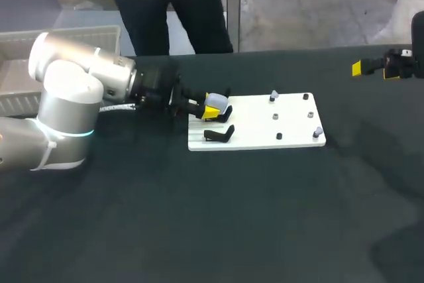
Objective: Pick up each earbud case from the left stands, insert the matching earbuds, close the lid, and place the case in the box.
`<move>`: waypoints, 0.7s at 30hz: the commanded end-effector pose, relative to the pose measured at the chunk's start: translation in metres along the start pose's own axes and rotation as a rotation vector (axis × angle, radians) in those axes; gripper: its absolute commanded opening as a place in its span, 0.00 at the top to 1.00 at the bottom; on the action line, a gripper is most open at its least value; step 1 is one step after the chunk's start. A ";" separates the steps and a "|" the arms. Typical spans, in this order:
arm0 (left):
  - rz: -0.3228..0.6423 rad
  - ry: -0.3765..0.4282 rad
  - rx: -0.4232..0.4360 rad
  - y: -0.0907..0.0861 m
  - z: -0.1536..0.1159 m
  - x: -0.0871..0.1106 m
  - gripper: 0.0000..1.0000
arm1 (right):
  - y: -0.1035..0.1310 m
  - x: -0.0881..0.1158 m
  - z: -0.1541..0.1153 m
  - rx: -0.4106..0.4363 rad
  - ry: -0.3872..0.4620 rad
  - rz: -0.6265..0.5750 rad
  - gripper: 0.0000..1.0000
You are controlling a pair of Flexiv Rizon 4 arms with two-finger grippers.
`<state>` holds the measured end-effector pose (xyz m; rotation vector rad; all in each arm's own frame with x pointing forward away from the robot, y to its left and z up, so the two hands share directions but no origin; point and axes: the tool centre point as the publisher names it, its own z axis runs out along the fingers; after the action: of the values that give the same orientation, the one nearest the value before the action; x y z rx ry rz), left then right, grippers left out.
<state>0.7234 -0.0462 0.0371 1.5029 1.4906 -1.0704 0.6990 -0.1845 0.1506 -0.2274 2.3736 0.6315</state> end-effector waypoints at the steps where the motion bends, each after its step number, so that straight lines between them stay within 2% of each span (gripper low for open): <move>1: -0.003 -0.012 -0.018 -0.012 -0.007 -0.011 1.00 | -0.001 0.000 0.000 -0.003 0.000 -0.001 0.00; 10: 0.007 -0.046 -0.069 -0.031 -0.015 -0.052 1.00 | -0.001 0.000 0.000 -0.003 0.000 -0.001 0.00; 16: 0.024 -0.040 -0.090 -0.040 -0.013 -0.069 1.00 | 0.031 0.000 0.023 -0.038 0.040 -0.043 0.00; 21: 0.010 -0.050 -0.115 -0.038 -0.009 -0.073 1.00 | 0.057 0.003 0.037 -0.079 0.062 -0.079 0.00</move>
<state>0.6910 -0.0614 0.1108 1.4434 1.4680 -1.0450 0.6899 -0.1277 0.1511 -0.3601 2.3927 0.6581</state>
